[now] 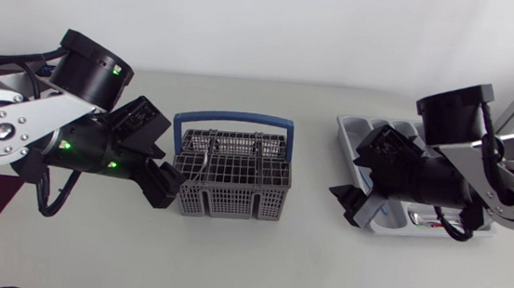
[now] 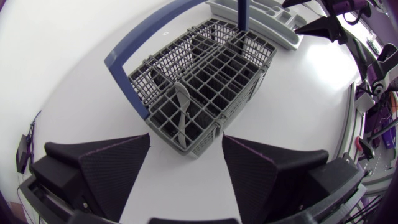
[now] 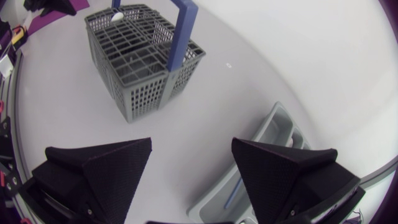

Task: Unload the cutlery basket into the drawer organizer.

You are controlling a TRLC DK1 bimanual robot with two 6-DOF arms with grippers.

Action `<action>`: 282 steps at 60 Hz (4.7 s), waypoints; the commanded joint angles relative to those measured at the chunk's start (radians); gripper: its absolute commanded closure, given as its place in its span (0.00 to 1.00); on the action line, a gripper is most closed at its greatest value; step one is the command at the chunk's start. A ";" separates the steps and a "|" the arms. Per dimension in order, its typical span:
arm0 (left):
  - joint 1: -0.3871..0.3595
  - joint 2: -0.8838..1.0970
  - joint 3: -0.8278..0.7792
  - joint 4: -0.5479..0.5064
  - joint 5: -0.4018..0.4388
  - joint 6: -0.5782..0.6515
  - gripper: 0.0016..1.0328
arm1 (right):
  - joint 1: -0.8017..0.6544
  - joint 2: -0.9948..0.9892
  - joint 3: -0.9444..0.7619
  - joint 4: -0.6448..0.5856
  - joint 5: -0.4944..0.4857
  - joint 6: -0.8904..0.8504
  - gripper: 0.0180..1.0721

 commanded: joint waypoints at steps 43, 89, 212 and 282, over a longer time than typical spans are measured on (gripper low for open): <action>-0.003 0.030 0.021 0.006 -0.006 -0.089 0.06 | 0.290 0.191 0.265 -0.084 0.028 0.380 0.12; -0.126 0.260 0.267 -0.103 0.012 -0.241 0.05 | 0.242 0.137 0.171 -0.064 0.024 0.378 0.12; -0.213 0.407 0.397 -0.198 -0.189 -0.803 0.16 | 0.215 0.062 0.055 -0.058 -0.048 0.335 0.12; -0.196 0.444 0.449 -0.199 -0.324 -0.841 0.48 | 0.216 0.065 0.053 -0.045 -0.053 0.345 0.12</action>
